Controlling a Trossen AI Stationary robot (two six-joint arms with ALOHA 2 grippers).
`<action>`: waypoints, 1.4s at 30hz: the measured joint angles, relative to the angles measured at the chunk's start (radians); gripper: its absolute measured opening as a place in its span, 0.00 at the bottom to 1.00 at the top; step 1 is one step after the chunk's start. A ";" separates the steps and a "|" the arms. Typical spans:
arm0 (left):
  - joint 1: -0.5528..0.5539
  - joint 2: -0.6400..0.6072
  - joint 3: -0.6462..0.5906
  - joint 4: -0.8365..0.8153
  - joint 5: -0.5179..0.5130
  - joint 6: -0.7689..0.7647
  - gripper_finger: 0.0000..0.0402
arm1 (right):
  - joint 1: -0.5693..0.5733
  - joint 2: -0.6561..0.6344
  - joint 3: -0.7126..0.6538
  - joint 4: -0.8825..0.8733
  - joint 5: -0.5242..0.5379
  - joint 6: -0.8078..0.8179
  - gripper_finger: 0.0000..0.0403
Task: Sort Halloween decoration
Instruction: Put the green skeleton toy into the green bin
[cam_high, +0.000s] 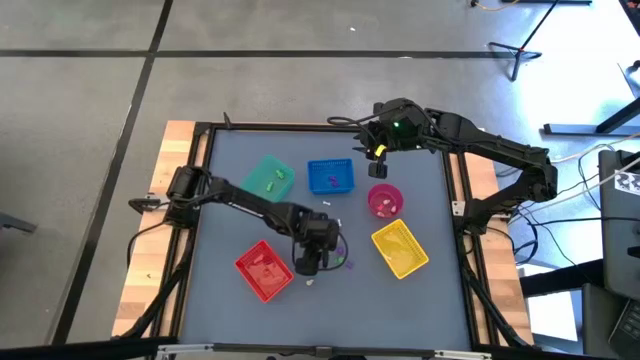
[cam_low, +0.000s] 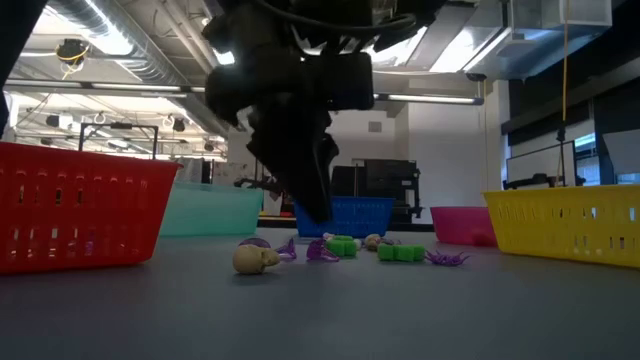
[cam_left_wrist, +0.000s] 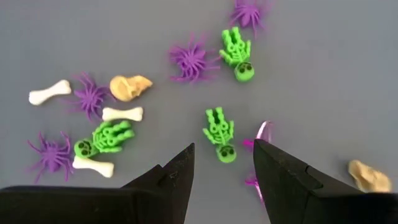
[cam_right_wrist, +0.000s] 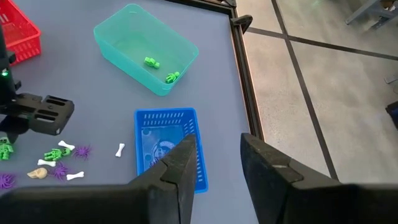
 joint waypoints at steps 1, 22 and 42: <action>-0.002 0.000 -0.012 0.017 -0.009 -0.001 0.37 | 0.000 0.000 0.000 0.000 0.000 0.000 0.31; -0.006 -0.002 -0.158 0.219 -0.024 -0.025 0.36 | 0.000 0.000 0.000 0.000 0.000 0.000 0.31; -0.007 -0.002 -0.159 0.235 -0.024 -0.025 0.12 | 0.000 0.000 0.000 0.000 0.000 0.000 0.31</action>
